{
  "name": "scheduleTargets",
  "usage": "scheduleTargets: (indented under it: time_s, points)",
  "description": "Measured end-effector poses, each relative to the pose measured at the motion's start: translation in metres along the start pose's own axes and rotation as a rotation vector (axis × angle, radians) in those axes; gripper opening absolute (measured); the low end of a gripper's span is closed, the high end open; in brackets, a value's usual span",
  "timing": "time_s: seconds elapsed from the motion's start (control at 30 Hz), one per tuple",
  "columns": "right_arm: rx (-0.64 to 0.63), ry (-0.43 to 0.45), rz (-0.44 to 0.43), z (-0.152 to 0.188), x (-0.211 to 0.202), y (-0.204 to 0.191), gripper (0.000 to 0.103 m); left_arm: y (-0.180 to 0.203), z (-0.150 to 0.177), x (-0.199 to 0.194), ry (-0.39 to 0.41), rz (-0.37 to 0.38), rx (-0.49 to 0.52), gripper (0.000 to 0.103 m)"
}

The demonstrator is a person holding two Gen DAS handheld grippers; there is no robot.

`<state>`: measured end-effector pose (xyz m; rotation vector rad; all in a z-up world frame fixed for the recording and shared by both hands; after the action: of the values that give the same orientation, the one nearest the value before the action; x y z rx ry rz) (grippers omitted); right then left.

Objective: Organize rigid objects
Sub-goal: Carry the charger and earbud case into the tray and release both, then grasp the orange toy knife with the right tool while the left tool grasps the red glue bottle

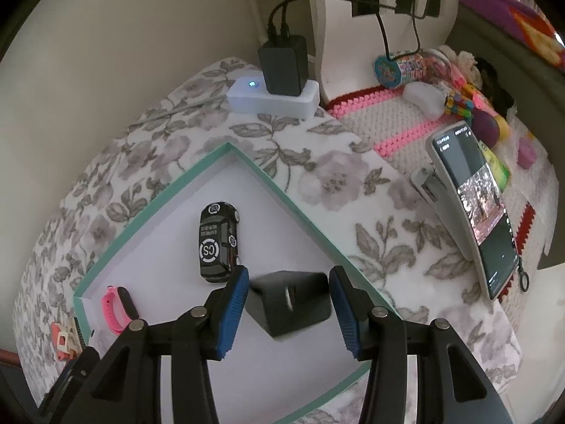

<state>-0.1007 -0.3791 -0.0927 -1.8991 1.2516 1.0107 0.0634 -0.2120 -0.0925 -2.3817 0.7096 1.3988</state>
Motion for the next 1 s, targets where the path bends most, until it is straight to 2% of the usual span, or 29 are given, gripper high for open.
scheduleTargets:
  time_s: [0.07,0.13,0.3,0.37,0.43,0.53,0.63,0.7,0.77,0.9,0.97,1.0]
  points:
    - [-0.012,0.004,-0.004,0.0,-0.001,-0.003,0.051,-0.004,-0.003,-0.002,0.009,-0.012,-0.011,0.065]
    - [-0.023,0.005,-0.005,0.0,-0.002,-0.005,0.051,-0.011,-0.005,-0.004,0.018,-0.03,-0.029,0.069]
    - [-0.081,0.01,-0.011,0.003,-0.005,-0.019,0.051,-0.039,-0.008,-0.005,0.03,-0.094,-0.094,0.074]
    - [-0.112,0.009,-0.021,0.007,-0.005,-0.028,0.053,-0.05,-0.008,-0.003,0.027,-0.115,-0.12,0.084]
    - [-0.144,0.006,-0.034,0.011,-0.005,-0.037,0.059,-0.062,-0.006,-0.001,0.02,-0.132,-0.149,0.084]
    - [-0.209,0.001,-0.048,0.019,-0.004,-0.054,0.061,-0.082,-0.001,0.004,0.002,-0.154,-0.202,0.085]
    - [-0.248,-0.013,-0.064,0.027,-0.003,-0.065,0.061,-0.096,0.004,0.007,-0.012,-0.155,-0.245,0.094]
    - [-0.277,-0.023,-0.074,0.034,-0.001,-0.074,0.062,-0.106,0.005,0.009,-0.022,-0.15,-0.268,0.094]
    - [-0.307,-0.025,-0.084,0.04,0.0,-0.082,0.074,-0.119,0.007,0.01,-0.031,-0.169,-0.282,0.094]
    - [-0.364,-0.022,-0.117,0.051,-0.002,-0.101,0.076,-0.145,0.012,0.01,-0.043,-0.209,-0.31,0.094]
    - [-0.377,-0.02,-0.128,0.055,-0.003,-0.108,0.085,-0.159,0.014,0.011,-0.049,-0.215,-0.332,0.094]
    - [-0.38,-0.02,-0.136,0.056,-0.003,-0.111,0.087,-0.166,0.015,0.01,-0.048,-0.216,-0.345,0.094]
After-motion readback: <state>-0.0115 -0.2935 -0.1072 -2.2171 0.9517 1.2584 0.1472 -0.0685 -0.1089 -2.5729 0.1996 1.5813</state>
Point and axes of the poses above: each gripper's, at about its wrist camera, not at the fingertips, and x roughly the way its jaws point, y to its right, z to its underside, the point moved 9 cm from there along x, roughly the way its jaws point, and after that the axes turned 7 degrees about y, right-handed, at the moved point
